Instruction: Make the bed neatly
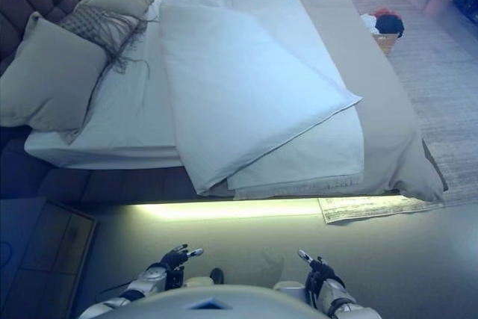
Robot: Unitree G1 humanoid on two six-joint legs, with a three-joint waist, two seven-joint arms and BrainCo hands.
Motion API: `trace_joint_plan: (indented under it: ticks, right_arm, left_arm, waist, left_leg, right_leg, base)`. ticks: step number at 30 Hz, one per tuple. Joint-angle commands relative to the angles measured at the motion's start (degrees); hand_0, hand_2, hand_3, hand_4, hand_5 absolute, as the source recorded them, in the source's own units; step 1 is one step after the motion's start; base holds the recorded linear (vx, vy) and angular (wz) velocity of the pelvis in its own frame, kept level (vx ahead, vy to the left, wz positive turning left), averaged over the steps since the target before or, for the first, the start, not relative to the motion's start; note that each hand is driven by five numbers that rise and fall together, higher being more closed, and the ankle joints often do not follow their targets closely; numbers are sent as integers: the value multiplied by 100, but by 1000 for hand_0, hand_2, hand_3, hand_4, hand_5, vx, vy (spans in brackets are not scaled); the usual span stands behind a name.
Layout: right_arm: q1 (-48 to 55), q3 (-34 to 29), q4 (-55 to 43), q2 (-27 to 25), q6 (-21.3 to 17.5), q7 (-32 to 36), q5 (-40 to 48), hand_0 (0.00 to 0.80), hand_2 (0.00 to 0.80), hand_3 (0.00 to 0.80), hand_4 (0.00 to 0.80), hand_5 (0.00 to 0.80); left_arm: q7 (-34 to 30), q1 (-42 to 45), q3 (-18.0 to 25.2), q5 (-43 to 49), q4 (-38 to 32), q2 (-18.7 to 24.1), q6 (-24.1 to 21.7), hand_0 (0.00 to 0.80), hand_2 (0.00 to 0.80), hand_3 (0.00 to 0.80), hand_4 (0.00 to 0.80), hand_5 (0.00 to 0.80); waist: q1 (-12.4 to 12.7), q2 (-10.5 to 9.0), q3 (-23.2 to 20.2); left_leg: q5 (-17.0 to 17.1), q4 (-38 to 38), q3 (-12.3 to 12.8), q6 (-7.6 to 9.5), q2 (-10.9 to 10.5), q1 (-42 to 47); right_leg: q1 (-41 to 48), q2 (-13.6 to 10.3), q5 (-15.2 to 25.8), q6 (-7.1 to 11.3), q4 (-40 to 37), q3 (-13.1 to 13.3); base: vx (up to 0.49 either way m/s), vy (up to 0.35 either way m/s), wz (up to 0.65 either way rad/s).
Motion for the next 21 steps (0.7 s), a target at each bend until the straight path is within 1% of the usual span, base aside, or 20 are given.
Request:
trace_joint_plan:
  ticks: [1,4,9,12,13,14,15,16,17,19,20,21]
  right_arm:
    - [-484,-34,222,35,16,42,-133,0,0,0,0,0]
    - [-502,-14,222,33,14,42,-77,0,0,0,0,0]
    - [-581,50,132,-6,46,-8,80,0,0,0,0,0]
    - [-576,45,121,-3,83,5,31,0,0,0,0,0]
    - [-570,42,121,9,115,-5,-28,0,0,0,0,0]
    - [-536,41,101,16,136,-45,-59,0,0,0,0,0]
    - [-511,43,87,11,145,-78,-62,0,0,0,0,0]
    - [-486,41,74,-5,149,-104,-62,0,0,0,0,0]
    - [-442,9,70,-51,159,-182,-88,0,0,0,0,0]
    - [-424,-54,124,-101,140,-200,-87,0,0,0,0,0]
    - [-417,-76,170,-125,112,-178,-97,0,0,0,0,0]
    - [-416,-109,208,-159,98,-150,-121,0,0,0,0,0]
  left_arm:
    - [56,-186,-184,121,304,-96,-28,0,0,0,0,0]
    - [99,-199,-192,159,303,-103,-24,0,0,0,0,0]
    - [162,-311,-234,123,229,-76,-45,0,0,0,0,0]
    - [277,-300,-205,119,193,-92,-144,0,0,0,0,0]
    - [344,-299,-161,100,185,-108,-194,0,0,0,0,0]
    - [446,-308,-112,74,181,-109,-292,0,0,0,0,0]
    - [471,-308,-88,19,184,-108,-351,0,0,0,0,0]
    - [465,-304,-59,-39,185,-104,-398,0,0,0,0,0]
    - [520,-291,50,-124,193,-104,-484,0,0,0,0,0]
    - [556,-260,137,-195,211,-116,-505,0,0,0,0,0]
    - [569,-250,123,-224,239,-109,-553,0,0,0,0,0]
    - [617,-251,123,-203,276,-117,-615,0,0,0,0,0]
  waist:
    - [234,-178,188]
    - [235,-167,207]
    - [232,-142,332]
    - [223,-176,397]
    - [204,-231,430]
    - [209,-291,510]
    - [215,-298,550]
    - [229,-295,600]
    - [251,-251,715]
    - [252,-184,775]
    - [274,-123,799]
    - [312,-110,844]
  left_leg:
    - [-312,1,74,374,-306,362]
    - [-280,1,74,362,-284,343]
    - [-239,55,1,365,-262,297]
    - [-344,374,-31,333,-229,267]
    - [-442,805,65,326,-219,154]
    - [-360,1497,142,291,-242,-135]
    - [-234,1801,134,260,-231,-330]
    - [-34,2068,97,211,-197,-555]
    - [303,1913,178,106,-59,-871]
    - [524,1371,367,-1,131,-899]
    - [819,818,455,-99,269,-945]
    - [1092,521,444,-143,356,-1077]
  right_leg:
    - [-291,0,574,34,7,36]
    - [-315,13,548,9,50,36]
    - [-410,60,492,-61,166,73]
    - [-421,69,444,-125,239,91]
    - [-462,31,390,-184,369,67]
    - [-503,-21,348,-254,529,-8]
    - [-523,-22,324,-288,595,-42]
    - [-531,-15,305,-322,654,-58]
    - [-499,27,279,-306,727,19]
    - [-430,63,263,-243,696,68]
    - [-334,111,247,-216,625,85]
    - [-226,137,225,-224,538,154]
  base:
    - [31,-38,1]
    - [19,-49,1]
    - [-3,-68,4]
    - [51,-82,2]
    - [53,-84,2]
    - [43,-65,6]
    - [33,-45,13]
    - [106,35,26]
    - [147,82,35]
    - [230,148,26]
    - [269,158,-1]
    - [287,148,-3]
